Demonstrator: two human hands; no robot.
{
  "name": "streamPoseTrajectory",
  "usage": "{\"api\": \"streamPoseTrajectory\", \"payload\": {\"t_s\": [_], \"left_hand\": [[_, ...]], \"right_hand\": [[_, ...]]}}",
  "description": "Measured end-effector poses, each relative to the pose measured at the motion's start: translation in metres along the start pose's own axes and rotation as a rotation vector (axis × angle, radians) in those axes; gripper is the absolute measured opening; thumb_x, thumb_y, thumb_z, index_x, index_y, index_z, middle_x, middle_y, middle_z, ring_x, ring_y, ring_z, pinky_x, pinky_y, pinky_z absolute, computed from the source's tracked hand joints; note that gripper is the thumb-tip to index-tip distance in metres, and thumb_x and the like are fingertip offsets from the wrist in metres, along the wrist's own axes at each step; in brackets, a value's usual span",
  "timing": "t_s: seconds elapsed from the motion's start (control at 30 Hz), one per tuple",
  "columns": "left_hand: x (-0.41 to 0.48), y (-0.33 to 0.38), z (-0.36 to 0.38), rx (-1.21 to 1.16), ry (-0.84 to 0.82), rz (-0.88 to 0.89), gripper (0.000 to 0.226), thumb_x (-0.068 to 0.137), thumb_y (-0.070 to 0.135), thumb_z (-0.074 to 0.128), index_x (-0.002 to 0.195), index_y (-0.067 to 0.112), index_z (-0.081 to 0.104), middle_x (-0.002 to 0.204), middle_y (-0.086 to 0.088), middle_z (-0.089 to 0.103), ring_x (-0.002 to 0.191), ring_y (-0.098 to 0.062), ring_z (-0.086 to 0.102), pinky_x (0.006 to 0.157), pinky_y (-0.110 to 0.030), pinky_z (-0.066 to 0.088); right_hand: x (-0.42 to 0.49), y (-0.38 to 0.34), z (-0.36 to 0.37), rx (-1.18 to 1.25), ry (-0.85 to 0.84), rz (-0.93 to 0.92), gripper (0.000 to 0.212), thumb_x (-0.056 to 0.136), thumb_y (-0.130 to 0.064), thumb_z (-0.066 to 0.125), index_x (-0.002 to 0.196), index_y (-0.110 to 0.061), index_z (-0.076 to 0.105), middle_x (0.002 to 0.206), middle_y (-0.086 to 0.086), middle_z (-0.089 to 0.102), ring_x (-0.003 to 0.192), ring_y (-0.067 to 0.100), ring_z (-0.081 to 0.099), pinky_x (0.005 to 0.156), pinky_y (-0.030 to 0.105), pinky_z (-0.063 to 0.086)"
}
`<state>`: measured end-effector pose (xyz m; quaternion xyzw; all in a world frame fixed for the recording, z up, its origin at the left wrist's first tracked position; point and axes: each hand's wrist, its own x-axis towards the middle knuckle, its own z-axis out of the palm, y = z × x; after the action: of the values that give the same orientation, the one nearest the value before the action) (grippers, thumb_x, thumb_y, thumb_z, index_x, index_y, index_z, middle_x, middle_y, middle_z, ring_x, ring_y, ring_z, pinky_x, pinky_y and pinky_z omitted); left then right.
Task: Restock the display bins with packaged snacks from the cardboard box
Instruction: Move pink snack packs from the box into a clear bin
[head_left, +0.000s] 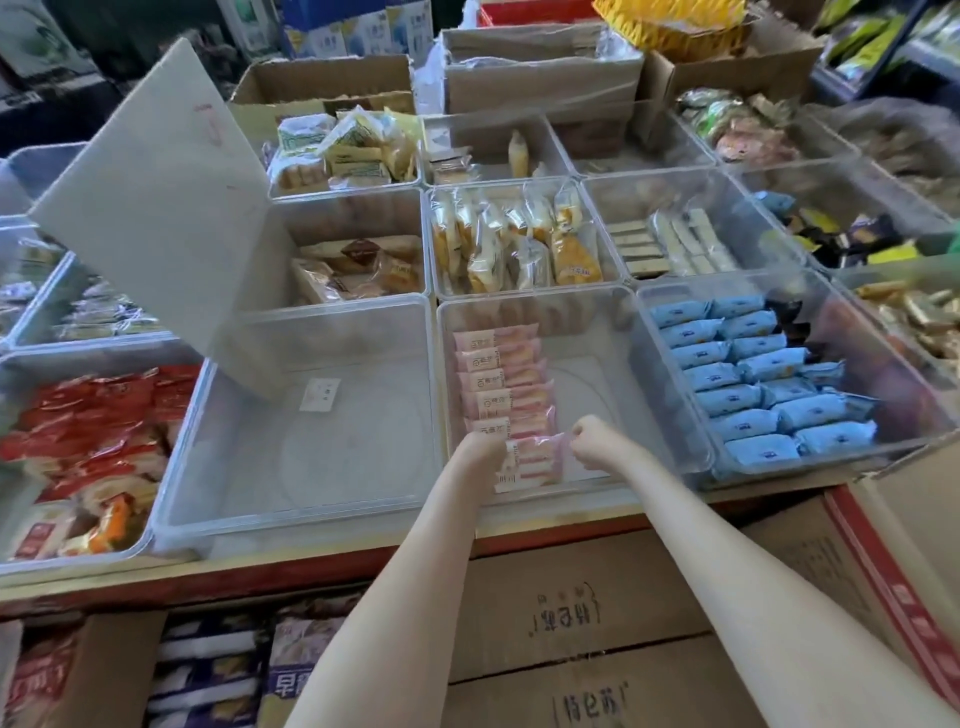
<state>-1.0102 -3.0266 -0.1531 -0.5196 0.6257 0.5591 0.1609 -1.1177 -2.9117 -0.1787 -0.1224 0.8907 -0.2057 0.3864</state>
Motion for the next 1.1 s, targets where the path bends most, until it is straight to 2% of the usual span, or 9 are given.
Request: {"api": "streamPoseTrajectory", "payload": {"t_s": [0.03, 0.1, 0.17, 0.23, 0.4, 0.57, 0.73, 0.93, 1.1], "left_hand": [[-0.003, 0.003, 0.001, 0.003, 0.009, 0.015, 0.021, 0.093, 0.004, 0.039, 0.109, 0.001, 0.052, 0.098, -0.01, 0.058, 0.097, -0.025, 0.058, 0.091, -0.036, 0.052], [-0.014, 0.012, 0.008, 0.015, 0.076, 0.074, 0.047, 0.092, 0.013, 0.048, 0.137, 0.002, 0.039, 0.13, -0.013, 0.051, 0.116, -0.029, 0.054, 0.097, -0.039, 0.048], [-0.039, 0.025, 0.018, 0.086, 0.132, 0.172, 0.072, 0.092, 0.021, 0.05, 0.15, 0.005, 0.012, 0.151, -0.015, 0.024, 0.134, -0.033, 0.036, 0.107, -0.044, 0.038], [-0.07, 0.035, 0.031, 0.222, 0.158, 0.369, 0.074, 0.094, 0.023, 0.045, 0.151, 0.006, 0.002, 0.158, -0.016, 0.005, 0.143, -0.034, 0.018, 0.114, -0.046, 0.025], [-0.148, 0.06, 0.088, 0.506, 0.255, 0.696, 0.07, 0.098, 0.028, 0.041, 0.151, 0.009, 0.0, 0.158, -0.017, -0.006, 0.146, -0.033, 0.0, 0.118, -0.05, 0.006], [-0.23, 0.066, 0.184, 0.675, 0.285, 0.849, 0.07, 0.099, 0.04, 0.038, 0.152, 0.011, 0.002, 0.159, -0.016, -0.007, 0.146, -0.033, -0.001, 0.116, -0.053, 0.003], [-0.304, 0.046, 0.302, 0.695, 0.28, 0.999, 0.07, 0.098, 0.039, 0.04, 0.152, 0.01, 0.005, 0.158, -0.017, -0.005, 0.145, -0.036, -0.001, 0.114, -0.056, 0.005], [-0.339, 0.022, 0.428, 0.806, 0.22, 1.069, 0.076, 0.097, 0.041, 0.044, 0.152, 0.011, 0.002, 0.158, -0.017, -0.011, 0.146, -0.034, -0.005, 0.115, -0.053, 0.004], [-0.311, 0.004, 0.497, 0.922, 0.183, 0.891, 0.077, 0.096, 0.034, 0.047, 0.152, 0.011, 0.0, 0.156, -0.018, -0.017, 0.145, -0.037, -0.01, 0.115, -0.054, 0.002]], "right_hand": [[-0.007, -0.001, -0.004, -0.059, 0.054, -0.043, 0.016, 0.094, -0.01, 0.041, 0.098, -0.005, 0.056, 0.103, 0.017, 0.058, 0.089, 0.025, 0.057, 0.072, 0.025, 0.045], [-0.024, -0.002, -0.015, -0.142, 0.117, -0.143, 0.048, 0.095, -0.017, 0.045, 0.141, -0.007, 0.038, 0.145, 0.014, 0.041, 0.13, 0.028, 0.042, 0.102, 0.034, 0.037], [-0.046, -0.004, -0.03, -0.162, 0.186, -0.228, 0.059, 0.095, -0.018, 0.047, 0.15, -0.013, 0.024, 0.154, 0.01, 0.027, 0.14, 0.026, 0.029, 0.111, 0.036, 0.028], [-0.072, -0.003, -0.052, -0.193, 0.268, -0.302, 0.061, 0.095, -0.017, 0.049, 0.15, -0.013, 0.022, 0.155, 0.009, 0.023, 0.141, 0.025, 0.026, 0.112, 0.037, 0.026], [-0.152, 0.028, -0.122, -0.276, 0.478, -0.391, 0.058, 0.097, -0.02, 0.049, 0.149, -0.016, 0.023, 0.153, 0.004, 0.026, 0.139, 0.023, 0.028, 0.107, 0.038, 0.032], [-0.231, 0.117, -0.186, -0.367, 0.67, -0.385, 0.055, 0.095, -0.022, 0.053, 0.145, -0.014, 0.032, 0.148, 0.004, 0.034, 0.136, 0.023, 0.034, 0.108, 0.036, 0.034], [-0.303, 0.25, -0.226, -0.356, 0.723, -0.306, 0.055, 0.093, -0.021, 0.054, 0.143, -0.015, 0.034, 0.145, 0.004, 0.036, 0.129, 0.028, 0.042, 0.099, 0.041, 0.042], [-0.332, 0.387, -0.251, -0.427, 0.641, -0.153, 0.065, 0.094, -0.028, 0.054, 0.149, -0.013, 0.022, 0.15, 0.007, 0.029, 0.136, 0.028, 0.03, 0.107, 0.04, 0.034], [-0.301, 0.449, -0.249, -0.411, 0.509, -0.1, 0.064, 0.094, -0.027, 0.053, 0.148, -0.013, 0.021, 0.151, 0.008, 0.027, 0.137, 0.029, 0.029, 0.107, 0.04, 0.033]]}}
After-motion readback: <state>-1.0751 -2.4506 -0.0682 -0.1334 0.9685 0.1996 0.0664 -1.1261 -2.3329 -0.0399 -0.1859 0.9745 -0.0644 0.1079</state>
